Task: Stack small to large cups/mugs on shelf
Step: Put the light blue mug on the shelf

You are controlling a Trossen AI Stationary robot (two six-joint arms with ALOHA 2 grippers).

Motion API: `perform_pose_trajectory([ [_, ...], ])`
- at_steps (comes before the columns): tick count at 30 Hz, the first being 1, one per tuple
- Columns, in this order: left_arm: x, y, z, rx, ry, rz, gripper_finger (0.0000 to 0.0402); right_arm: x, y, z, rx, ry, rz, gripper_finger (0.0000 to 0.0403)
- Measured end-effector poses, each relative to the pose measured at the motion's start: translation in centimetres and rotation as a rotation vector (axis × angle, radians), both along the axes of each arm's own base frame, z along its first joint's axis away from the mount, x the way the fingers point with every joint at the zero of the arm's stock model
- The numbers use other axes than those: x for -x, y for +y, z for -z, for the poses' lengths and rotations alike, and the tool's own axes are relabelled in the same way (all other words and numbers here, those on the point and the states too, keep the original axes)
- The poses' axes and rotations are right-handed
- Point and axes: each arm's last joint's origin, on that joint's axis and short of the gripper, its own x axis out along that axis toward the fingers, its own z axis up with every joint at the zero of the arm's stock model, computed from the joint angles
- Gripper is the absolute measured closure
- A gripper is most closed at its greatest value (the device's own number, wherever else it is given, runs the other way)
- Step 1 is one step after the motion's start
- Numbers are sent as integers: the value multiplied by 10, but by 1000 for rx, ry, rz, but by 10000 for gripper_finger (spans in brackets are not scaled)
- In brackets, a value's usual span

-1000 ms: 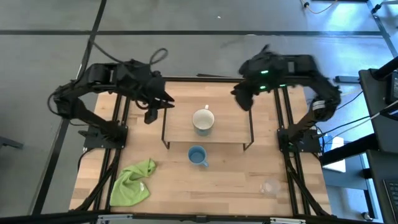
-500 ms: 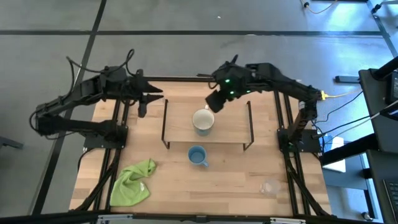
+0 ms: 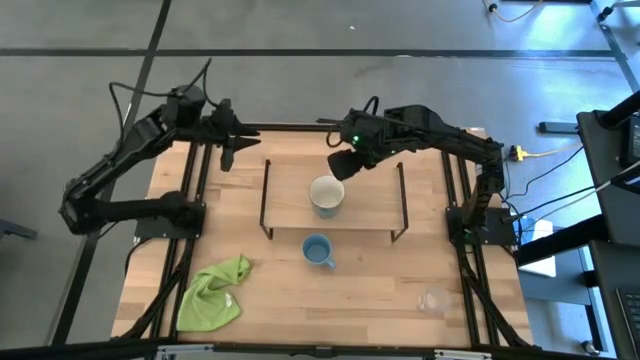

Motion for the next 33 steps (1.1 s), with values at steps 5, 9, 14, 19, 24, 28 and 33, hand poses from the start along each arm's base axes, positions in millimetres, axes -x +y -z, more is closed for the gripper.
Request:
perform_pose_trajectory([
  [5,-6,13,5,51,-16,53,307,2,18,3,-46,37,34,275],
  [9,-8,19,6,44,-20,49,307,2,34,3,-74,32,50,275],
  [14,-12,23,10,57,-10,50,307,0,43,4,-75,30,79,275],
  [19,-13,24,11,61,-7,52,307,-9,46,12,-95,43,92,275],
  [24,-13,24,10,60,-7,51,307,-17,47,22,-102,72,84,275],
  [28,-13,24,10,61,-6,51,307,-18,47,22,-105,73,92,275],
  [33,-13,24,11,62,-6,51,307,-20,46,25,-107,80,93,275],
])
